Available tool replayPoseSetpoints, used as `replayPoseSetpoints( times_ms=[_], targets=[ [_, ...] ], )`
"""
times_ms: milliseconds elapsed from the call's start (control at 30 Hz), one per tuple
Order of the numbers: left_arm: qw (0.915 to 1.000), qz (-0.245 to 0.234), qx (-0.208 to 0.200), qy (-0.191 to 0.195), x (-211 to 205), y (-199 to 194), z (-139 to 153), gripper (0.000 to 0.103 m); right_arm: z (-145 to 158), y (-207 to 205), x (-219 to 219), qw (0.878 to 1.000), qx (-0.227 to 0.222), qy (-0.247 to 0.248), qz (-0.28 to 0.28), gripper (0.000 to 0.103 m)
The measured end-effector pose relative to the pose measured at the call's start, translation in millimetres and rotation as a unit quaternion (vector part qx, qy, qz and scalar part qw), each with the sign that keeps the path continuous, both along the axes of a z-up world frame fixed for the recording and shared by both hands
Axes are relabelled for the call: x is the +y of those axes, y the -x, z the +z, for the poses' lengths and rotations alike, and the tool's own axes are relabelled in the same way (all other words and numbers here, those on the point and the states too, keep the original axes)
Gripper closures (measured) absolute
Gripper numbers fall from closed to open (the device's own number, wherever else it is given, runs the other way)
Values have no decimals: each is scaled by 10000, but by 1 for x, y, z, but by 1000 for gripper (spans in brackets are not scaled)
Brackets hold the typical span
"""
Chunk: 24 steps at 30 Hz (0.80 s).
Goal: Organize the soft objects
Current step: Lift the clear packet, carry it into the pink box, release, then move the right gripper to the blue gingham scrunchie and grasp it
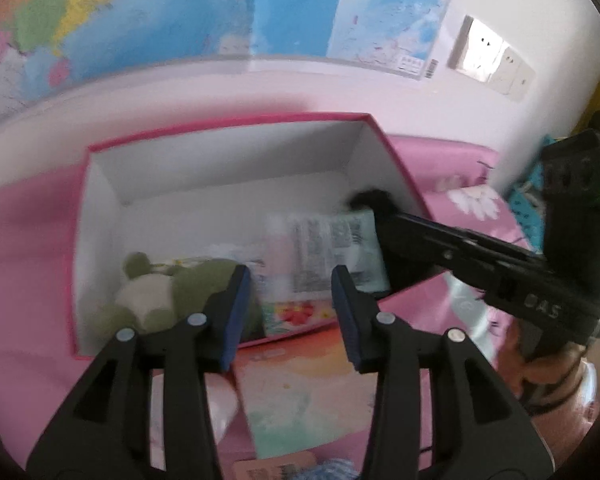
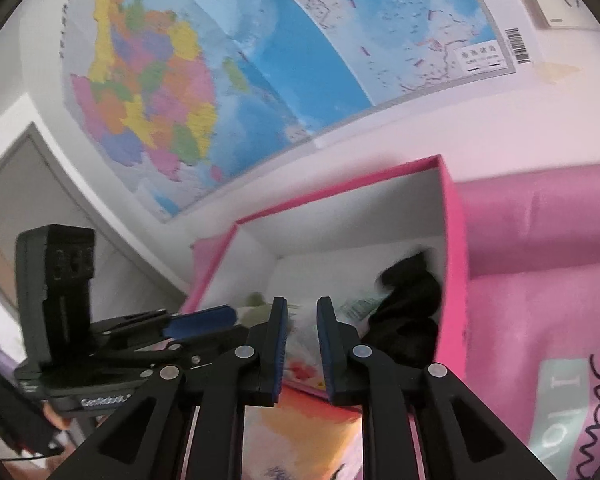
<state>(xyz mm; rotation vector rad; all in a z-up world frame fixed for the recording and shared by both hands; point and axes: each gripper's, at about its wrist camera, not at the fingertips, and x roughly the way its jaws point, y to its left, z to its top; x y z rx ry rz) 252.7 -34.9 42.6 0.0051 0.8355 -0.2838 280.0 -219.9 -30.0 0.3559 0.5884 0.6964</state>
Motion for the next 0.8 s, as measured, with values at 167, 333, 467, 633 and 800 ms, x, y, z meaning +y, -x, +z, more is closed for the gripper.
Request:
replayPoseSetpoints(
  times_ms=[167, 333, 467, 633, 800],
  targets=[
    [9988, -267, -400, -130, -3, 30, 6, 59, 2, 20, 2, 9994, -236, 251, -26, 75],
    [9961, -508, -713, -58, 7, 70, 15, 57, 4, 53, -6, 9987, -431, 229, 109, 70],
    [9940, -718, -817, 149, 20, 102, 15, 53, 7, 81, -7, 9974, -561, 196, 412, 65],
    [9939, -819, -704, 209, 32, 129, 0, 53, 4, 116, 3, 9925, -669, 356, 965, 56],
    [9964, -721, -431, 94, 35, 146, -26, 53, -16, 135, 23, 9865, -531, 717, 1374, 51]
  ],
)
